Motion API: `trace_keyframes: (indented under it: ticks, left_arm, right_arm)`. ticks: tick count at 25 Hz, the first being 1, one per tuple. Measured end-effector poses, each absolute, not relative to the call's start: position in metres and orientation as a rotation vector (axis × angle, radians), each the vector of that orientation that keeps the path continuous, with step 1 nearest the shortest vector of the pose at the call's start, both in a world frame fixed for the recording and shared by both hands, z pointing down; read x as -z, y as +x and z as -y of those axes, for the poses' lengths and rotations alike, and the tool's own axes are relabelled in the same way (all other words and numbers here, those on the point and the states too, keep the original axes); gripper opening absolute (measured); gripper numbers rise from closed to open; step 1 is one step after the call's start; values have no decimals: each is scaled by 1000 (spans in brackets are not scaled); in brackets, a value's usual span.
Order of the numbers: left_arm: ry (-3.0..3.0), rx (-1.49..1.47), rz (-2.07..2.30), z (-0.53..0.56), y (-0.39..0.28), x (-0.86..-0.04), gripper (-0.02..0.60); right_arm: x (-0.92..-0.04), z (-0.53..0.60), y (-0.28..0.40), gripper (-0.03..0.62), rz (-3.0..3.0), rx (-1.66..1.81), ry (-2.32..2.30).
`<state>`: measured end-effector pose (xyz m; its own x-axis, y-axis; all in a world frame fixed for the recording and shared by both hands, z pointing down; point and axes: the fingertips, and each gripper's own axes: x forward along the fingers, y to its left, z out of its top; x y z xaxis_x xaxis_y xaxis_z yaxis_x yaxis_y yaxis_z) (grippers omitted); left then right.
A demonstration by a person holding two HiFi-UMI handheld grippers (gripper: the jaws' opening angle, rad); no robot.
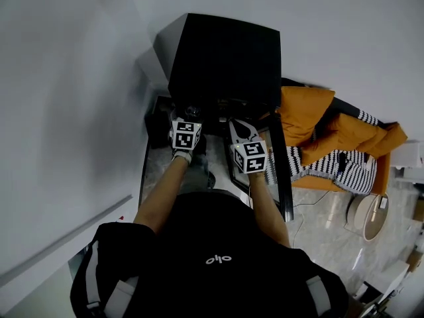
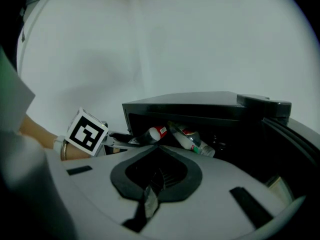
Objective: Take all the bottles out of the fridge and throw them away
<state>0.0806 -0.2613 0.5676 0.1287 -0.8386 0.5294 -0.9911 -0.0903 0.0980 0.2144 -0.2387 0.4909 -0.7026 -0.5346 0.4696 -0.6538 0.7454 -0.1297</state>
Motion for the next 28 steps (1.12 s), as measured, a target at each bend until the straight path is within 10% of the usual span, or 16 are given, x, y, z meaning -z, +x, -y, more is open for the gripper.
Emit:
trace_keyframes:
  ticks: [28]
  left_arm:
    - [2000,-504,1768,206,88,-562,319]
  right_arm:
    - [-489,208,227,2,2539,-376,905]
